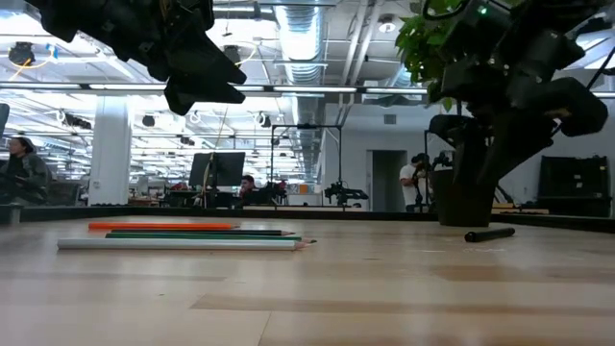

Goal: Sort pens & pencils
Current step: Put the black pen in the transparent bin

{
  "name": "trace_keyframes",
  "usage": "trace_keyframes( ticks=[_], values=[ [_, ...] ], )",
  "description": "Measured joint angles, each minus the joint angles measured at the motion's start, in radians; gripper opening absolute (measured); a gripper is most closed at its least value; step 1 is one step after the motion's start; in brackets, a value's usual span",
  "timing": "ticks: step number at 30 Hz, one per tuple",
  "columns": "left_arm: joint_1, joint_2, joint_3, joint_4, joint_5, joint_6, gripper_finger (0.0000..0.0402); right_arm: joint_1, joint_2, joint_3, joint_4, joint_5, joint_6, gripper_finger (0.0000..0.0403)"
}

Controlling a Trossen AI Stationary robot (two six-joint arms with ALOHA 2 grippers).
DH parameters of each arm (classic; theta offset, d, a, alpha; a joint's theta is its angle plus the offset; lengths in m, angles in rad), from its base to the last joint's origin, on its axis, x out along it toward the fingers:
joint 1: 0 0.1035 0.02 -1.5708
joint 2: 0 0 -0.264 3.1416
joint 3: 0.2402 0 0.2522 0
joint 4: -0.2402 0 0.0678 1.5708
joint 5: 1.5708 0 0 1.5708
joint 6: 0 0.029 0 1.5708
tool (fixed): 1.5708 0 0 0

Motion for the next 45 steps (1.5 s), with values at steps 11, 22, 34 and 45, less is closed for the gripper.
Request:
trace_keyframes(
  ticks=[11, 22, 34, 45],
  values=[
    [0.000, 0.000, 0.000, 0.000, -0.001, -0.010, 0.0171, 0.009, 0.000, 0.000, -0.067, 0.042, -0.017, 0.0186],
    [0.000, 0.000, 0.000, 0.000, -0.001, -0.010, 0.0171, 0.009, 0.000, -0.066, -0.051, 0.083, -0.018, 0.0186],
    [0.000, 0.000, 0.000, 0.001, -0.002, -0.010, 0.0171, 0.011, 0.000, -0.066, 0.121, 0.035, 0.035, 0.0186],
    [0.000, 0.000, 0.000, -0.001, 0.027, -0.010, 0.0171, 0.056, 0.000, -0.085, 0.246, 0.029, 0.087, 0.0186]
  ],
)
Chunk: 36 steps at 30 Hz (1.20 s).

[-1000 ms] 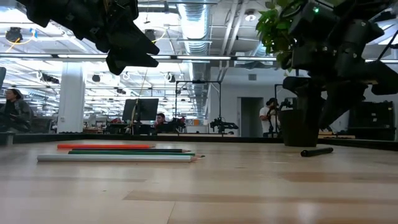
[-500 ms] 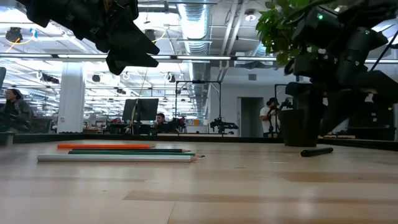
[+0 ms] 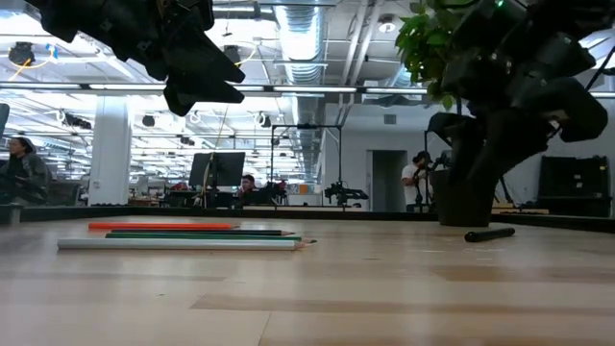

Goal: Sort pens & pencils
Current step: Put the black pen in the transparent bin

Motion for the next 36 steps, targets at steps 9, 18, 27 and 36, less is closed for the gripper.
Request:
trace_keyframes(
  ticks=[9, 18, 27, 36],
  values=[
    [0.000, 0.000, 0.000, 0.000, 0.000, -0.009, 0.0171, 0.011, 0.000, -0.064, 0.050, -0.010, 0.037, 0.0186],
    [0.000, 0.000, 0.000, 0.000, 0.000, -0.017, 0.0171, 0.010, 0.000, -0.165, 0.201, -0.015, 0.072, 0.0186],
    [0.000, 0.000, 0.000, 0.001, 0.000, -0.023, 0.0171, 0.009, 0.000, -0.219, 0.280, -0.015, 0.087, 0.0186],
    [0.000, 0.000, 0.000, 0.002, 0.000, -0.033, 0.0171, 0.009, 0.000, -0.277, 0.343, -0.015, 0.106, 0.0186]
  ],
)
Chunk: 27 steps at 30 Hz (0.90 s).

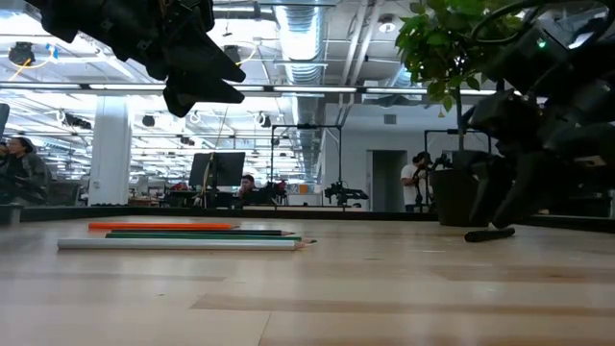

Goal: Sort pens & pencils
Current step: Put the black pen in the transparent bin

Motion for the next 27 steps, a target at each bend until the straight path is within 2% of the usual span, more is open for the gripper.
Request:
trace_keyframes(
  ticks=[19, 27],
  values=[
    [0.000, 0.000, 0.000, 0.000, -0.001, -0.008, 0.0171, -0.001, 0.003, -0.030, 0.051, 0.008, 0.000, 0.0186],
    [0.000, 0.000, 0.000, 0.000, -0.002, -0.008, 0.0171, -0.001, 0.086, -0.047, 0.168, 0.012, 0.001, 0.0186]
  ],
)
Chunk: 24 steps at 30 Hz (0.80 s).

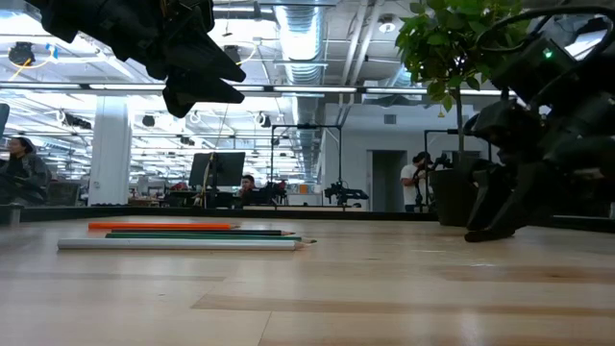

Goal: Sort pens & pencils
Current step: Put the black pen in the transparent bin

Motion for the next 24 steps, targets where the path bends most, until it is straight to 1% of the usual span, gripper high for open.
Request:
trace_keyframes(
  ticks=[9, 18, 24],
  values=[
    [0.000, 0.000, 0.000, -0.001, 0.000, 0.002, 0.0171, -0.006, 0.147, 0.002, 0.181, -0.011, 0.023, 0.0186],
    [0.000, 0.000, 0.000, -0.002, 0.000, 0.004, 0.0171, -0.006, 0.265, 0.001, 0.366, -0.013, 0.028, 0.0186],
    [0.000, 0.000, 0.000, -0.013, 0.000, 0.004, 0.0171, 0.002, 0.356, 0.002, 0.485, -0.011, 0.070, 0.0186]
  ],
)
